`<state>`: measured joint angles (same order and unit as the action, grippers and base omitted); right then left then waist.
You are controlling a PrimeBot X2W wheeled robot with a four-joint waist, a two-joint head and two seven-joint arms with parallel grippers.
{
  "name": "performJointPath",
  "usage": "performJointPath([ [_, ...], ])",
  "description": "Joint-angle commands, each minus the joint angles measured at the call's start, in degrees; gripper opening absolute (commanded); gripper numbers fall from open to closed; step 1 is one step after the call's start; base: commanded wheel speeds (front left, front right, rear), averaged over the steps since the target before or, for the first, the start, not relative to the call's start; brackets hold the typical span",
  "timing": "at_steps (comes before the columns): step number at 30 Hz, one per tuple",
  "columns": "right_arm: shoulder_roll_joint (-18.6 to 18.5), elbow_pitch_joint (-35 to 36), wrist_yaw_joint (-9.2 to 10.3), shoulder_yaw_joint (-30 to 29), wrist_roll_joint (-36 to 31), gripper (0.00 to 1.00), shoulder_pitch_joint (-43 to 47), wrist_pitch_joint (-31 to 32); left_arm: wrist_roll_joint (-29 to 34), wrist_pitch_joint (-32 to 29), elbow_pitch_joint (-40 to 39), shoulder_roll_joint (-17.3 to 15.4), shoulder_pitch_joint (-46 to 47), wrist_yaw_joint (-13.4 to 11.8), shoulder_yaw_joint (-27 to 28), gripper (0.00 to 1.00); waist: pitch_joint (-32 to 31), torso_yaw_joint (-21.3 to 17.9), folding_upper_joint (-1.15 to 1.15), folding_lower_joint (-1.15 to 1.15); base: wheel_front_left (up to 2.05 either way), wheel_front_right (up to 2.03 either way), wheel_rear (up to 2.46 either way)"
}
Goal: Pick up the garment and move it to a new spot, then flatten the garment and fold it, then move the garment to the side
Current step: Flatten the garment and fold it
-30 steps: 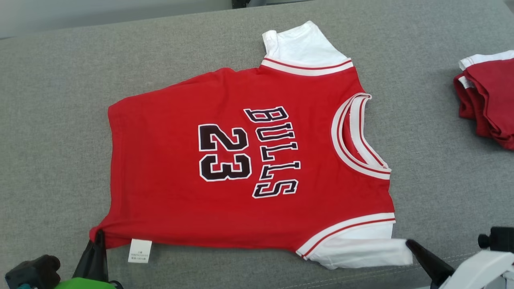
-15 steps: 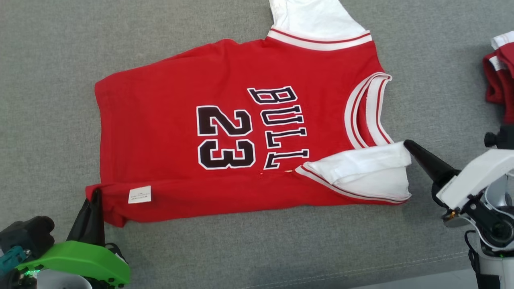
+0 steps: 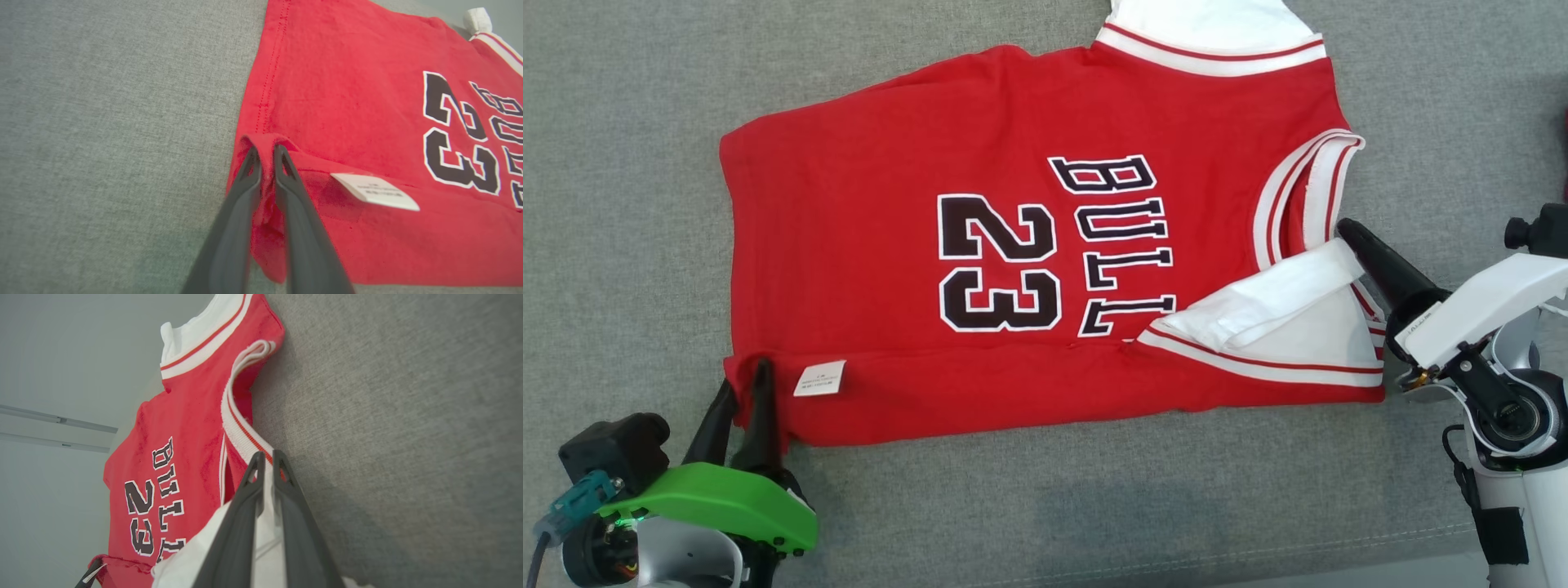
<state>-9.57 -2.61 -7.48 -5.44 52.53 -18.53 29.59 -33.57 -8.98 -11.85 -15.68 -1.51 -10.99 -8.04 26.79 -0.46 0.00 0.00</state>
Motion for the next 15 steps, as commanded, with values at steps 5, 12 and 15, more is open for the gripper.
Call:
performJointPath([
  [5,-1.7,1.8,-0.01,0.8,2.4,1.0,2.5,-7.1,0.5,5.2,1.3,1.4,2.8,1.9,-0.4,1.0,-2.4,-0.4,0.0,0.0,0.0,0.0,0.0],
  [12,-3.5,7.0,-0.01,1.1,-1.1,1.0,5.4,-23.1,2.6,14.5,2.1,2.8,6.9,2.7,1.5,1.0,-5.1,-1.4,0.0,0.0,0.0,0.0,0.0],
  [15,-4.7,7.1,-0.01,2.2,-3.7,1.0,5.3,-29.3,4.4,18.1,2.4,3.0,9.1,1.9,2.1,1.0,-6.0,-2.2,0.0,0.0,0.0,0.0,0.0],
])
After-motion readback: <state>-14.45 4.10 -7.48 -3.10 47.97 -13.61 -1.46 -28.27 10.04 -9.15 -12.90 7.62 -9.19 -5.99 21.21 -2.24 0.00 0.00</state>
